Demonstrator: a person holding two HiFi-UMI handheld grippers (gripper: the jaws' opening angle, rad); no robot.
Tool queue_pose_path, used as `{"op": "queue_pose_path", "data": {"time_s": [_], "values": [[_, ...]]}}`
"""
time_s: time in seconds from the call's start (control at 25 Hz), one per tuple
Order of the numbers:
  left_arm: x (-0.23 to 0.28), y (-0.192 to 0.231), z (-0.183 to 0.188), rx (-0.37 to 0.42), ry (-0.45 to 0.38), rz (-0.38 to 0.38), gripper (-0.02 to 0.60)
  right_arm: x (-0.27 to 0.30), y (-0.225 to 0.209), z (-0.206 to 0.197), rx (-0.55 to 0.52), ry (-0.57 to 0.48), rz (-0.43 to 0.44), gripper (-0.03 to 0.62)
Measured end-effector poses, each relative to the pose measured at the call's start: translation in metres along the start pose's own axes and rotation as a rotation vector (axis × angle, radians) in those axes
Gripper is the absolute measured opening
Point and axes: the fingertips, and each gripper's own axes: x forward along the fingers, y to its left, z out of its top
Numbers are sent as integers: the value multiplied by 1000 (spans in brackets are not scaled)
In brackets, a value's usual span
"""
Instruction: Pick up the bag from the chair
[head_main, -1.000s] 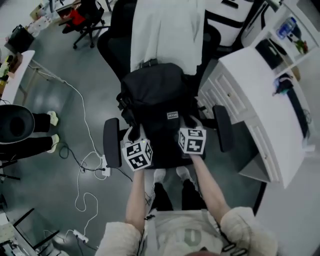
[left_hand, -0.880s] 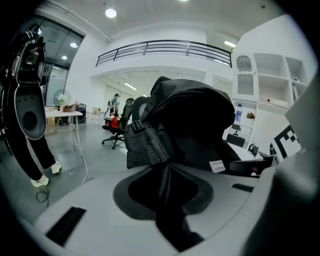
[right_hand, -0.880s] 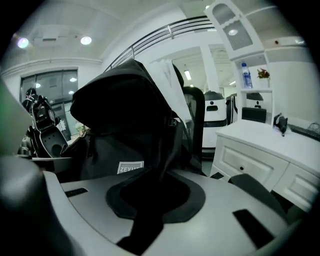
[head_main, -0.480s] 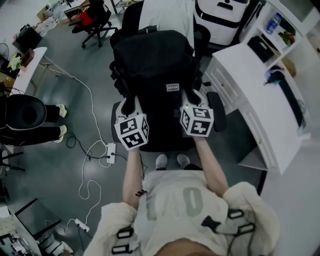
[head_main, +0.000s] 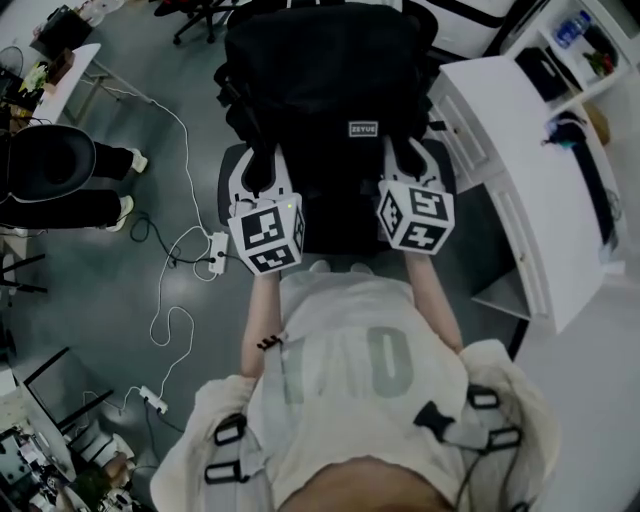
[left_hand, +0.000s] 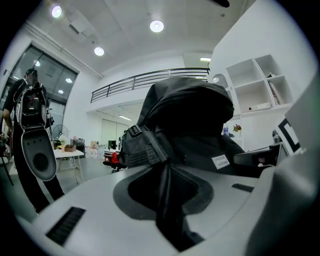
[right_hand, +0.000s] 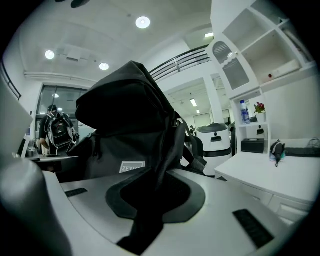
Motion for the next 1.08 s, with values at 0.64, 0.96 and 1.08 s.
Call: {"op": "queue_pose_path", "data": {"time_s": [0.64,0.96,1.08], "values": [[8,-9,-9,9,16,-17,64,1,-12,-14,30,21,-11,58],[10,-12,-5,8,12,-29,64,-3,-15,-9,30,14,-20,58],[14,-15,-5,8,9,-36,64,-2,-18,-9,30,12,-26,58]]}}
